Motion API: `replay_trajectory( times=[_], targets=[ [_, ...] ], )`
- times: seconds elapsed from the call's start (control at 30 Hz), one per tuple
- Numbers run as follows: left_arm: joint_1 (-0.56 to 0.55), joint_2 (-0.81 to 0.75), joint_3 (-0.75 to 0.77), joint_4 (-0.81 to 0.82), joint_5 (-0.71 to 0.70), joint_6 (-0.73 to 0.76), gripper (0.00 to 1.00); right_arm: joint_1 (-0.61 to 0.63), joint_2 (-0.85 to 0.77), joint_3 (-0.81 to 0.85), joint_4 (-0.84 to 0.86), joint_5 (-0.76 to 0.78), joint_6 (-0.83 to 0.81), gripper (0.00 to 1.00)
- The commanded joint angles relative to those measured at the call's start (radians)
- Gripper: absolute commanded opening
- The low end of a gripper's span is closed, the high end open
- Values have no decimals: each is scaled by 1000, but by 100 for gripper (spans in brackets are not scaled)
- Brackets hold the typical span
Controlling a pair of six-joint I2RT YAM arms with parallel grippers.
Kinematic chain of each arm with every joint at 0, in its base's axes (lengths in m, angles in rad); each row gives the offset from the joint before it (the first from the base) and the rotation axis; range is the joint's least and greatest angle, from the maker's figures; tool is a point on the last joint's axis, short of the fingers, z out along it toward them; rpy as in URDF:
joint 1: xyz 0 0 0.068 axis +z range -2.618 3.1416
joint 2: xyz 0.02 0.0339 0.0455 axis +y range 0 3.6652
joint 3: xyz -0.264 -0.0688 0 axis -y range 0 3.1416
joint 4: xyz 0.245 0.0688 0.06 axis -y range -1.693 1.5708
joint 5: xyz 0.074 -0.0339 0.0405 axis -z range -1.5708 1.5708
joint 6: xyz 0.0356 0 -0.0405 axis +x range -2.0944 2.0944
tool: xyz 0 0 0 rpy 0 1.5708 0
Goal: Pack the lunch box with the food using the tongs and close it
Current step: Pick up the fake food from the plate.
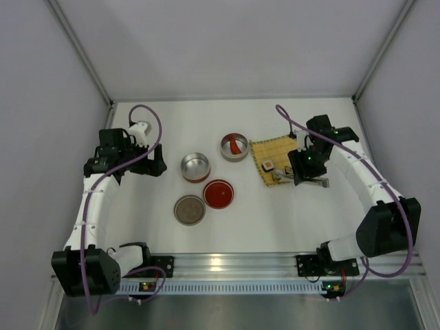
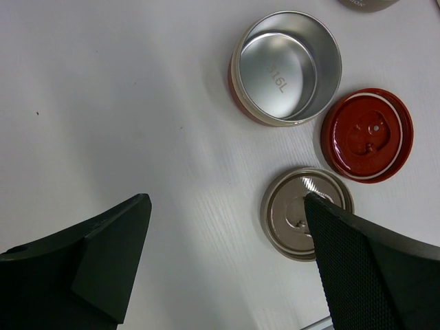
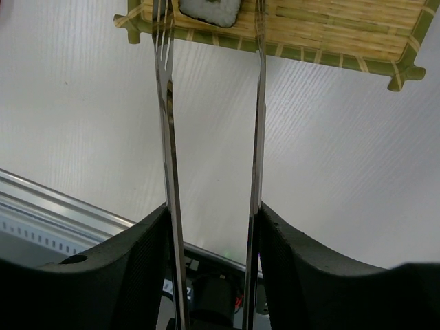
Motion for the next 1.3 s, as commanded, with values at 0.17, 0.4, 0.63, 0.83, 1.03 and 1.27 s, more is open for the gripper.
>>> replay_trajectory(
  times=[0.17, 0.4, 0.63, 0.83, 1.03, 1.27],
  targets=[
    [4, -14, -20, 12, -1, 16, 98, 23, 32, 41, 68, -11, 24, 50],
    [4, -11, -15, 15, 3, 7, 98, 34, 53, 52, 73, -28, 27, 49],
    [4, -11, -11, 13, 0, 6, 98, 37, 58, 62, 67, -26, 23, 44],
    [4, -14, -12, 13, -1, 5, 98, 34, 10, 73, 42, 3, 11, 32],
    [4, -16, -11, 13, 0, 6, 98, 18, -37, 145, 5, 6, -25, 22],
    [4, -5, -8, 19, 19, -4, 98, 52, -22, 289, 1, -141, -72, 15]
  ],
)
